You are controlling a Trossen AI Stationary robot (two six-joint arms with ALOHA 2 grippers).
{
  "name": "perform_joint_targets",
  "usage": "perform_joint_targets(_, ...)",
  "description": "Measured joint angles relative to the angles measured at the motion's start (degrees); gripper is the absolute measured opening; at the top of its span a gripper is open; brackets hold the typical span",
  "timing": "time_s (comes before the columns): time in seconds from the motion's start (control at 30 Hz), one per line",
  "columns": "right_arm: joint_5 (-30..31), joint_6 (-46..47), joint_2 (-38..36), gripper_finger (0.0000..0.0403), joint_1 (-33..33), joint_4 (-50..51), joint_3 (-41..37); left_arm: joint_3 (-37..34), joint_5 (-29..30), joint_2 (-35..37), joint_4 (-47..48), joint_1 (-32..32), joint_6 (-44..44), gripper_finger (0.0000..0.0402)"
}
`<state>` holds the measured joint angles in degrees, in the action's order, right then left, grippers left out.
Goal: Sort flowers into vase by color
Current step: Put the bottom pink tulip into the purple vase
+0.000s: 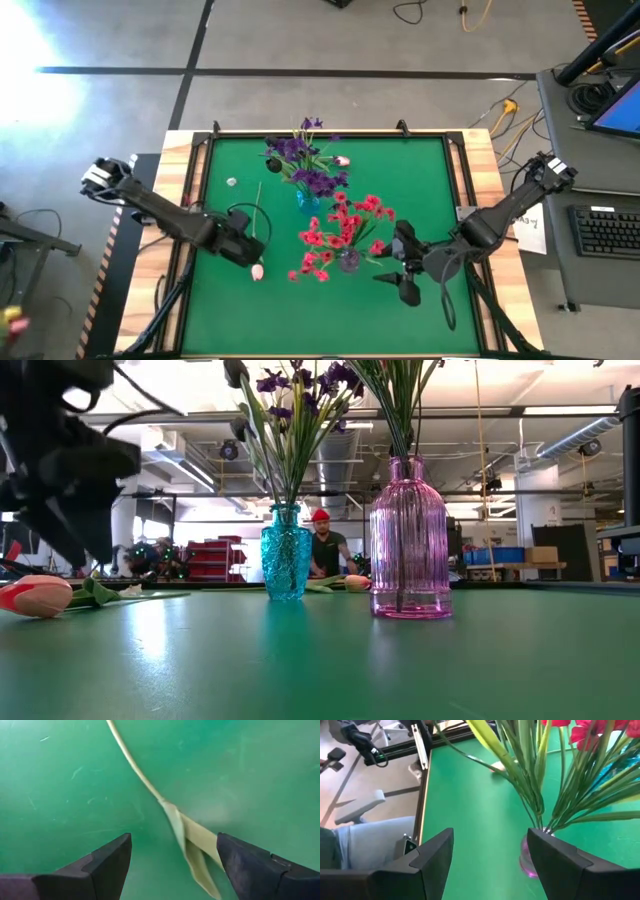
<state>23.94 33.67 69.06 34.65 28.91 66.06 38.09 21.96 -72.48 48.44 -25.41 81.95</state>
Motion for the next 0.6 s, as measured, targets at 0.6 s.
perform_joint_targets(0.6,0.0,-6.9,0.0,0.0244,0.0,-0.6,-0.2,1.4,3.2,-18.4,-7.3,3.6,-1.8,0.0223)
